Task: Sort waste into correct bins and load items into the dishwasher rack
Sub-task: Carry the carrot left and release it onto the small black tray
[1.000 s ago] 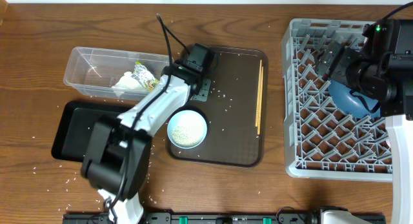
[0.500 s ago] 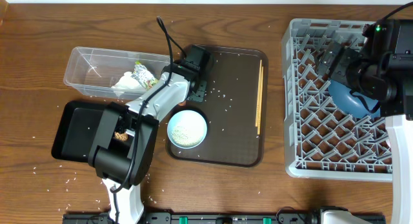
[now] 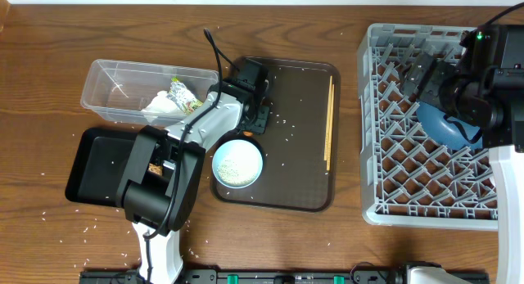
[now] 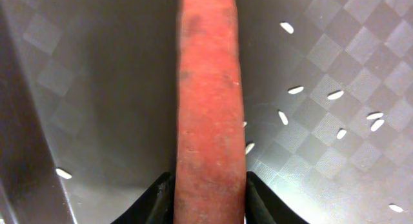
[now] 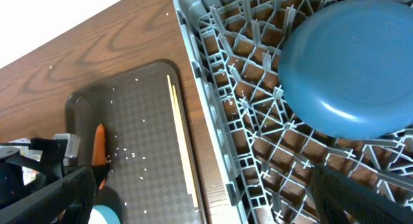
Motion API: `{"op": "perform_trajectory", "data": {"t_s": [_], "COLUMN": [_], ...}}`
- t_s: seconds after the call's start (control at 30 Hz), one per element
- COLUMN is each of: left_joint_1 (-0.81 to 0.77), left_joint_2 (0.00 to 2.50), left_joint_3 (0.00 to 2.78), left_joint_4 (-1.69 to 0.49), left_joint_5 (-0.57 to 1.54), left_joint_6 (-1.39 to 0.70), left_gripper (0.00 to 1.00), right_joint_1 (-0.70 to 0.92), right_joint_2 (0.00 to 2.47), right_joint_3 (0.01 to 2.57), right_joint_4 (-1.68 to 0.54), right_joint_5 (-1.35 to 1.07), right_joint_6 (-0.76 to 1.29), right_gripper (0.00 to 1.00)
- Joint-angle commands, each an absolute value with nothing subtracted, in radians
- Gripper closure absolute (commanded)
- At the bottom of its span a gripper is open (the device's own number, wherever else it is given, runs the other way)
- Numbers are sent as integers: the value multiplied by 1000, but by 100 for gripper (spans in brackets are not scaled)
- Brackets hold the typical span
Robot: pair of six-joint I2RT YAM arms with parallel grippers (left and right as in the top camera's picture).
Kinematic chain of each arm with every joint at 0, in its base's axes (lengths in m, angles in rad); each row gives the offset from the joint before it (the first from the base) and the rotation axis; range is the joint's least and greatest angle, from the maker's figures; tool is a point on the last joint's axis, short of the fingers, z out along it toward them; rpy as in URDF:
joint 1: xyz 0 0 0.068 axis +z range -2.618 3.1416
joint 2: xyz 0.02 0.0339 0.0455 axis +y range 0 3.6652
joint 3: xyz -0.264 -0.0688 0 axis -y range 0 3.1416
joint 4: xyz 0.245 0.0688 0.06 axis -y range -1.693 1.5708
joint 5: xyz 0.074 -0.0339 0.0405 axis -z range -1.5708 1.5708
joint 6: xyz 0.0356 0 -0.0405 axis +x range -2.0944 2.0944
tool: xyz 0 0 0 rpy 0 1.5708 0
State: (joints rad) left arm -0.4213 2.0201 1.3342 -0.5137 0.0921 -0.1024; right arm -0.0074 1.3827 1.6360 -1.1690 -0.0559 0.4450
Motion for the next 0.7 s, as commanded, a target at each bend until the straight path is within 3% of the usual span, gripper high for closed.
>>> {"op": "perform_trajectory", "data": {"t_s": [0.0,0.43,0.67], "left_joint_1": [-422,-421,-334], "left_joint_2": [2026,1750,1518], "left_joint_3": [1378,1478,1478], "left_joint_4": [-527,-736,-991], "left_joint_5": [105,104,30], "left_joint_6": [-106,-118,-284], "left_gripper": [68,68,72], "right_joint_1": [-8,-8,-8], "right_joint_2": [1382,1382,1382], "right_joint_3": [1640,1640,1640], "right_joint_4": [-1172,-1182,-1187], "right_joint_5": [-60,-60,-60], "right_joint_6": [459,459,459], "right_gripper": [1,1,1]}}
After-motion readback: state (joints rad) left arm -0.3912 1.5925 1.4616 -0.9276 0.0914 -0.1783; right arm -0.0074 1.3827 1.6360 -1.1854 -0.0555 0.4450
